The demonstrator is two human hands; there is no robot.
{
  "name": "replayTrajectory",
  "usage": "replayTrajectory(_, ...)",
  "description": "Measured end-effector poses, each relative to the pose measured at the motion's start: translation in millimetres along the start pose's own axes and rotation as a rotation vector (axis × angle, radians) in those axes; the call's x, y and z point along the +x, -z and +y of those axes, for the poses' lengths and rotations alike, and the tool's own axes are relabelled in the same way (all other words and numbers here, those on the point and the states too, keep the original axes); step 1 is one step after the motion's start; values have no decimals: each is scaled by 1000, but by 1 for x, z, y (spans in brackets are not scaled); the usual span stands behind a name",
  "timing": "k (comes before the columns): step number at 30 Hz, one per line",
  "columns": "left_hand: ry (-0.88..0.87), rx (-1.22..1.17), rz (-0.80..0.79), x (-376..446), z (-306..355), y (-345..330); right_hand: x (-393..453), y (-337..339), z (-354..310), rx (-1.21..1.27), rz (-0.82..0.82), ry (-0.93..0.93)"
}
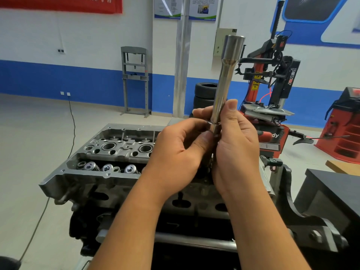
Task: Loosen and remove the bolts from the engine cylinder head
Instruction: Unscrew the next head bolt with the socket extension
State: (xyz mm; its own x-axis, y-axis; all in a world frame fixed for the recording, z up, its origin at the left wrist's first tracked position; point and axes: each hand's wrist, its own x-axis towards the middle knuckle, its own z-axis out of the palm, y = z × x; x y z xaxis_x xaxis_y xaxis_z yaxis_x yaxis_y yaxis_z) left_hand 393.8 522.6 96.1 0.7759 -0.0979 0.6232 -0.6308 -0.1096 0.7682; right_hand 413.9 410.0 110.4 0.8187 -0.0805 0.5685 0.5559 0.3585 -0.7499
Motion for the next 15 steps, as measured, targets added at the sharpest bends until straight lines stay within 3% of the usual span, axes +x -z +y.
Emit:
replayTrajectory(5, 7, 120, 146, 0, -4, -3, -2, 0, -2, 17, -24, 5)
replayTrajectory(11, 1, 54, -39, 1, 0, 1, -1, -1, -1, 20, -14, 2)
replayTrajectory(15, 19, 110, 107, 0, -2, -3, -1, 0, -3, 45, -22, -13)
